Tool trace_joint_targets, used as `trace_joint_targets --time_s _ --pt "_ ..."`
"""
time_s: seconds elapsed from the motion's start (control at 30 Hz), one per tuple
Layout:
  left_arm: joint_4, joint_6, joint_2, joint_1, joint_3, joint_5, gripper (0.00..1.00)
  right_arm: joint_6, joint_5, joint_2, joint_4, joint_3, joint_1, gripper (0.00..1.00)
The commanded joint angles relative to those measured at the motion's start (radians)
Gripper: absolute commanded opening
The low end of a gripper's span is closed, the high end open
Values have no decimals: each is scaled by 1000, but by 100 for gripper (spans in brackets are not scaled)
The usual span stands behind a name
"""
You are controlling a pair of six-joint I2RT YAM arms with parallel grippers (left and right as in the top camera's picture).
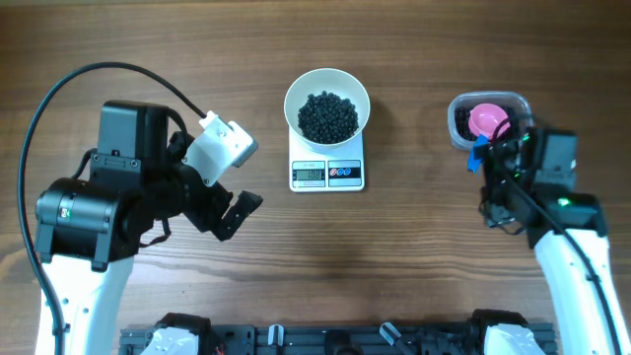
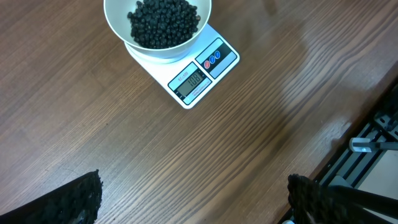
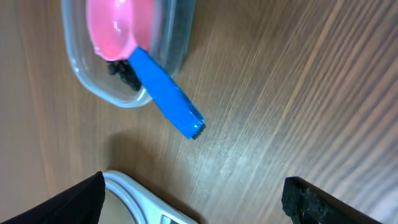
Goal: Scoop item into bowl and weigh 150g on scale
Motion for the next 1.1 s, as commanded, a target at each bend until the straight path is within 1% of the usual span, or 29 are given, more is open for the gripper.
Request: trace_joint_targets --time_s 0.0,0.13,0.2,0.27,0.4,0.57,0.7,0.8,0.9,1.07 --pt "-1 11 -4 7 16 12 100 158 6 -3 62 -53 26 92" --pt "-1 11 -4 7 16 12 100 201 87 -3 68 -62 37 91" --pt "-1 11 -4 7 16 12 100 251 153 -2 72 -63 42 90" --pt "-1 11 -4 7 16 12 100 292 180 -2 95 -63 42 87" --pt "-1 11 -4 7 16 12 100 291 183 14 174 -63 42 85" --pt "-1 11 -4 7 16 12 100 293 176 48 179 -63 56 83" --pt "-1 11 -4 7 16 12 100 285 185 53 170 -63 87 84" --pt "-1 11 -4 7 16 12 100 236 190 53 167 -63 103 85" --pt "-1 11 -4 7 16 12 100 240 187 53 171 -79 110 86" --pt "-1 11 -4 7 16 12 100 230 155 51 332 -198 135 91"
